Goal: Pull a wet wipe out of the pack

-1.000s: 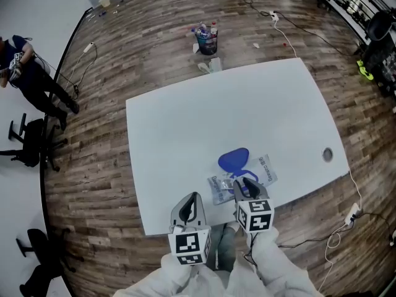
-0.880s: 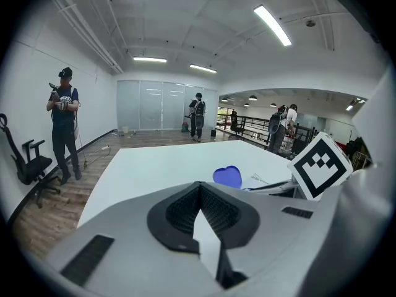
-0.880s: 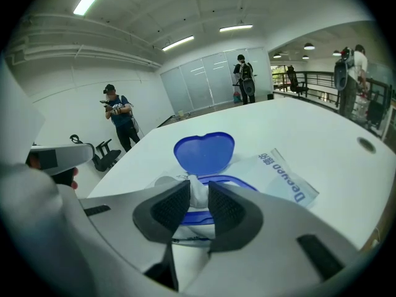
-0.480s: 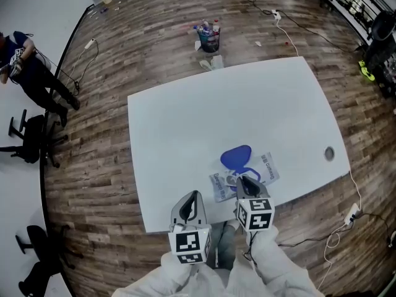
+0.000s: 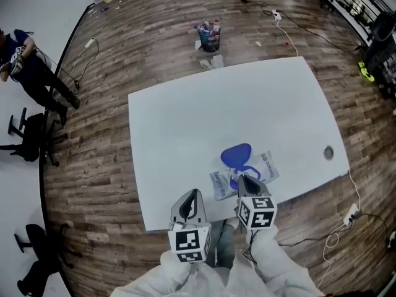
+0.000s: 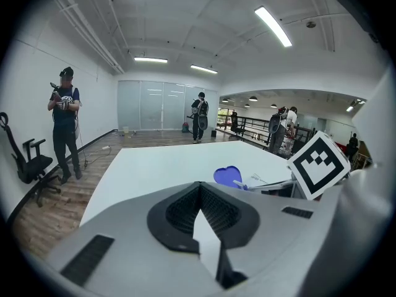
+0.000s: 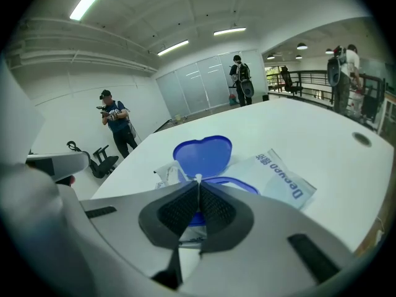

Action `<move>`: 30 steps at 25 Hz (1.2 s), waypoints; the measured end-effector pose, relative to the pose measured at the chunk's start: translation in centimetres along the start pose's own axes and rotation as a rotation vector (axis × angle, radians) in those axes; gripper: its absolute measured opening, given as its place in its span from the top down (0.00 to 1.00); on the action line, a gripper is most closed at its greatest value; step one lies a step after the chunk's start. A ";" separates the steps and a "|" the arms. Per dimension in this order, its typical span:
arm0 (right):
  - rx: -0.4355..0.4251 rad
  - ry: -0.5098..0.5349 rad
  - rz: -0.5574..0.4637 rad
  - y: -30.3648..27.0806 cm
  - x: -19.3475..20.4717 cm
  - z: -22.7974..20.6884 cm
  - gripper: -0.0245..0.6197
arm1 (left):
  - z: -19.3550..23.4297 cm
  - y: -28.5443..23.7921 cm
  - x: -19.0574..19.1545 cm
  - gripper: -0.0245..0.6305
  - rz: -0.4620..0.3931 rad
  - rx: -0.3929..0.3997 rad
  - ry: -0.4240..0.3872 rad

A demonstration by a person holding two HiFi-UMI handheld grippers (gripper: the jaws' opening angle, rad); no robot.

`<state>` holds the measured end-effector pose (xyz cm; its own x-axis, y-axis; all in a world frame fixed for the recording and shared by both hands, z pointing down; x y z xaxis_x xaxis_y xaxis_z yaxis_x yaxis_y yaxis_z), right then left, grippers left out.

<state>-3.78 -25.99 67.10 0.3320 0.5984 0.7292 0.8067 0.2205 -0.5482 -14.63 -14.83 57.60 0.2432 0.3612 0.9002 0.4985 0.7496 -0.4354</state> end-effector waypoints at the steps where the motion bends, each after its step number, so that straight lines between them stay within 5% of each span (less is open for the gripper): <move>1: 0.000 -0.001 -0.005 0.1 -0.1 0.0 0.94 | 0.0 0.0 0.0 0.96 0.000 0.000 0.001; 30: -0.026 0.018 -0.119 3.7 -4.8 1.5 0.94 | -1.6 1.8 -2.2 0.96 -0.064 0.044 -0.011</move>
<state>-3.17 -26.86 60.97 0.2418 0.5553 0.7957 0.8530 0.2692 -0.4471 -12.98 -15.17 54.88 0.2024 0.3177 0.9263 0.4760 0.7947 -0.3766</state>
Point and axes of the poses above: the fingertips, and each gripper's own axes: y backward along the fingers, z to its left, x out of its underside, the point moved 1 cm from there along y, backward along the fingers, and after that the axes turned 14 degrees about -x, right-handed, at the moved point
